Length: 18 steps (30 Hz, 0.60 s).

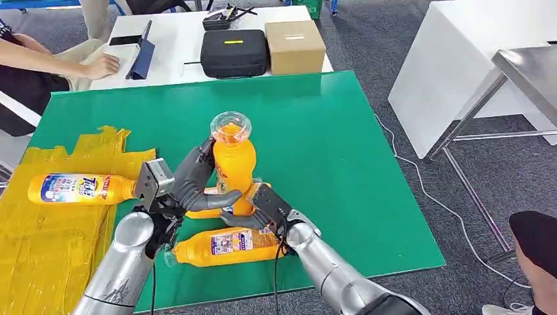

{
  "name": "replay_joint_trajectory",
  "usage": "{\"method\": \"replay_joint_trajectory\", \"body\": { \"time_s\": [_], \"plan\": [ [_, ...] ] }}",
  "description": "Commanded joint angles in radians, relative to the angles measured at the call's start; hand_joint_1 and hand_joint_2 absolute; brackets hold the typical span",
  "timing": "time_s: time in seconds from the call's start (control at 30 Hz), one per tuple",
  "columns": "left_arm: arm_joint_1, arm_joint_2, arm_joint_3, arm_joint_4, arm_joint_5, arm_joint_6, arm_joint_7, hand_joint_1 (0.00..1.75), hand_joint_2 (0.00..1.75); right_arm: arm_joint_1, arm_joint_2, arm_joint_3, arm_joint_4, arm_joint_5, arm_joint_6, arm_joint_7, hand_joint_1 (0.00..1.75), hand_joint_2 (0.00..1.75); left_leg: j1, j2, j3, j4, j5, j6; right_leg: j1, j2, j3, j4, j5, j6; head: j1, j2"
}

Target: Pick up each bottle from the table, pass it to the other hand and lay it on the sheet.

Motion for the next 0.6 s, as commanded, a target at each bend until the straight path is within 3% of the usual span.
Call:
{"method": "replay_joint_trajectory", "body": {
  "time_s": [0.03,0.6],
  "plan": [
    [-0.051,0.011,-0.061,0.105,0.002,0.003,0.001,0.00,1.75,-0.059,-0.009,0.054,0.067,0.010,0.025,-0.006,1.75,1.75,0.000,0.000,0.003,-0.001,0.000,-0.002,0.000,-0.002,0.003,-0.001,-0.001,0.000,0.000,0.000],
    [-0.083,0.010,-0.002,0.183,-0.048,0.110,0.019,0.00,1.75,-0.047,-0.016,0.061,0.055,0.000,-0.026,-0.012,1.75,1.75,0.000,-0.001,0.002,-0.001,0.000,-0.002,0.000,-0.002,0.002,0.000,-0.001,0.000,0.000,0.000]
  ]
}}
